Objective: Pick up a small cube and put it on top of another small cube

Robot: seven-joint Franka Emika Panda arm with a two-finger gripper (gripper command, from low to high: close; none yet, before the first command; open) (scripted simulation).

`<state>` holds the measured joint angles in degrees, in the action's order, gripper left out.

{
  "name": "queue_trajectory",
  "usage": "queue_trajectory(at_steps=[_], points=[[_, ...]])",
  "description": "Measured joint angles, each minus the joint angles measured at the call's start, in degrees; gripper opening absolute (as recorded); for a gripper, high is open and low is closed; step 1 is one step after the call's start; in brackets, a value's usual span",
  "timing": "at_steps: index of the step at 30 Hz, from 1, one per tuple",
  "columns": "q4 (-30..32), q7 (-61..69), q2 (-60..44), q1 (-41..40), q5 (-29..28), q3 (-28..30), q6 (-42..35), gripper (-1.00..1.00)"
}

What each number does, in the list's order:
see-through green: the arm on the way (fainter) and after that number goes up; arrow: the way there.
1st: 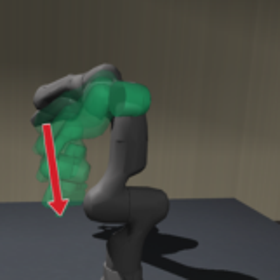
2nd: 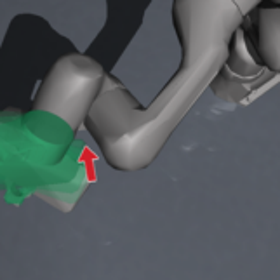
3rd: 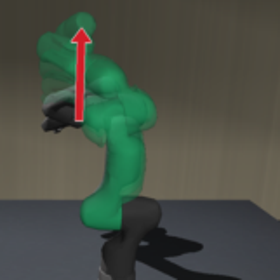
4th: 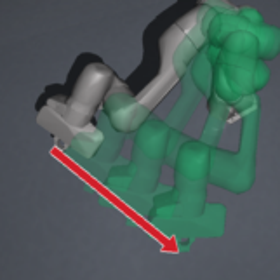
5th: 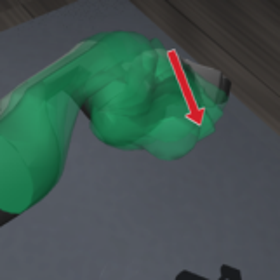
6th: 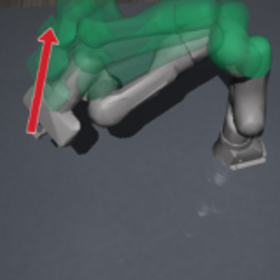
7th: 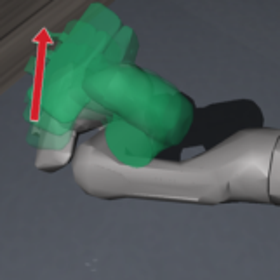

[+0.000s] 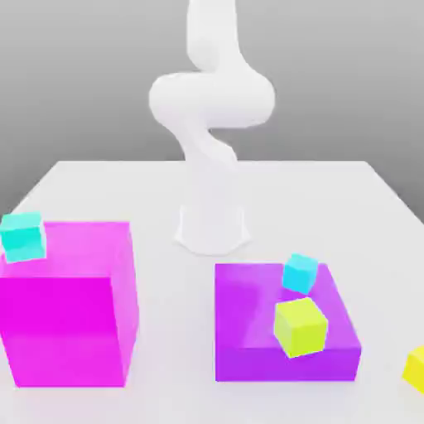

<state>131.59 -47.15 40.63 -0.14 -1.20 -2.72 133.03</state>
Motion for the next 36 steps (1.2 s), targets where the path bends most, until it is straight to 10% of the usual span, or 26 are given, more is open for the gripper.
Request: queue_trajectory(at_steps=[18,34,35,36], points=[[-1.4,-12.6,-37.8,3.9,-13.0,-16.5,8.9,0.0],[-3.7,-20.8,-69.7,16.4,-20.9,-17.2,21.0,0.0],[-4.1,-21.5,-71.4,17.3,-21.9,-16.0,22.2,-1.0],[-4.1,-21.5,-71.4,17.3,-21.9,-16.0,22.2,-1.0]])
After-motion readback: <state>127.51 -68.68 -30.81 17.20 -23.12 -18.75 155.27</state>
